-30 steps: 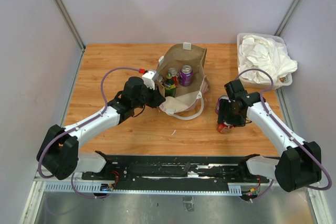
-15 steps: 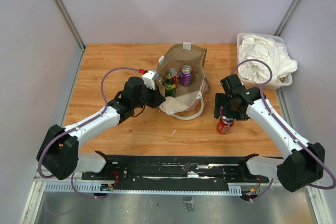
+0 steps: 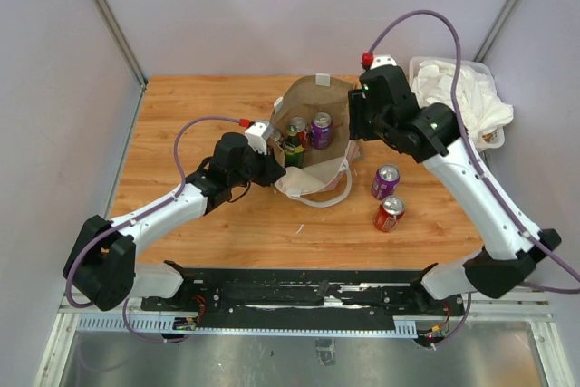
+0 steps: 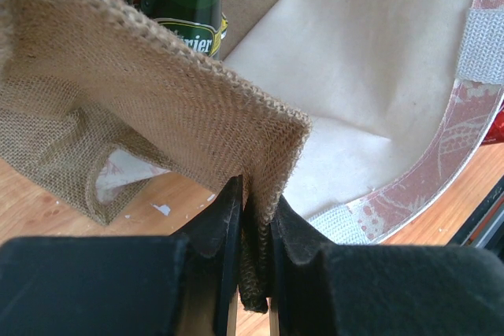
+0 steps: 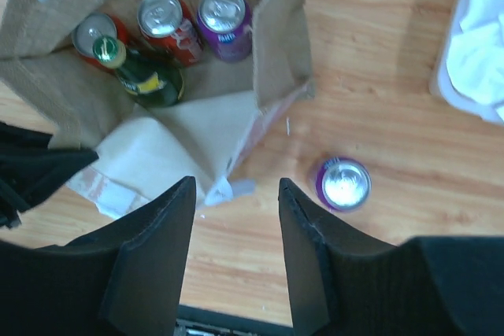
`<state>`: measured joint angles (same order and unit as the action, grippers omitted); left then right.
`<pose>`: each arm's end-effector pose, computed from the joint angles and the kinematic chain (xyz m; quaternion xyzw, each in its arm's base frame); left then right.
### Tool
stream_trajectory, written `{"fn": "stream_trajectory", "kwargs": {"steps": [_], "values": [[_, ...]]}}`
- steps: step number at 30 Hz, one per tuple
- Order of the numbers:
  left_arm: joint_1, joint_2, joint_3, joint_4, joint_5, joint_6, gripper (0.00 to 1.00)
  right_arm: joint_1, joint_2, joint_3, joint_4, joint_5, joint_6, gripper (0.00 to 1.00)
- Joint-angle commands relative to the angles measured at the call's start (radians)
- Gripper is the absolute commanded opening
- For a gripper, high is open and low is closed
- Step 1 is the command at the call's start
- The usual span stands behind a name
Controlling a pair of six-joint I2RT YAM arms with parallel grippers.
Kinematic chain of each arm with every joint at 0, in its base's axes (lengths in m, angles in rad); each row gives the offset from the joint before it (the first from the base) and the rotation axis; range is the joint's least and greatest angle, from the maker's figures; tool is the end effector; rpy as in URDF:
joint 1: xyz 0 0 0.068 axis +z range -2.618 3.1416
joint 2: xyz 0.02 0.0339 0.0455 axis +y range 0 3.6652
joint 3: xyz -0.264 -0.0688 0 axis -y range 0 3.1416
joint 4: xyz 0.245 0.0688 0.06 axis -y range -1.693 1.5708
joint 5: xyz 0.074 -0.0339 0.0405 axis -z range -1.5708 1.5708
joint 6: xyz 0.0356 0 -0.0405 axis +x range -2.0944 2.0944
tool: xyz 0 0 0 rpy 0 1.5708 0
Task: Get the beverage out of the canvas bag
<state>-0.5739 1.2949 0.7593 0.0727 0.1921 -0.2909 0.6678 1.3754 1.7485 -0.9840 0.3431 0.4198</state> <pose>0.2372 -0.1615 0.2454 0.1693 0.8310 -0.2935 0.4413 0.2140 0.1535 0.4560 -0.0299 0.8770 0.1058 0.4677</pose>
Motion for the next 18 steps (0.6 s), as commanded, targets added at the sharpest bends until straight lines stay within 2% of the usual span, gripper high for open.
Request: {"fn": "stream_trajectory", "kwargs": {"steps": [1, 11, 14, 18], "values": [[-0.005, 0.015, 0.004, -0.072, -0.017, 0.004, 0.12, 0.019, 0.142, 0.114, 0.056, -0.073, -0.105, 0.47], [-0.006, 0.006, 0.015, -0.095, -0.04, 0.007, 0.12, 0.012, 0.538, 0.482, 0.03, -0.109, -0.181, 0.5], [-0.004, 0.006, 0.015, -0.099, -0.042, 0.007, 0.12, -0.005, 0.6, 0.516, 0.034, -0.096, -0.163, 0.52], [-0.006, 0.008, 0.019, -0.101, -0.046, 0.013, 0.11, -0.06, 0.66, 0.475, 0.072, -0.132, -0.105, 0.54]]}}
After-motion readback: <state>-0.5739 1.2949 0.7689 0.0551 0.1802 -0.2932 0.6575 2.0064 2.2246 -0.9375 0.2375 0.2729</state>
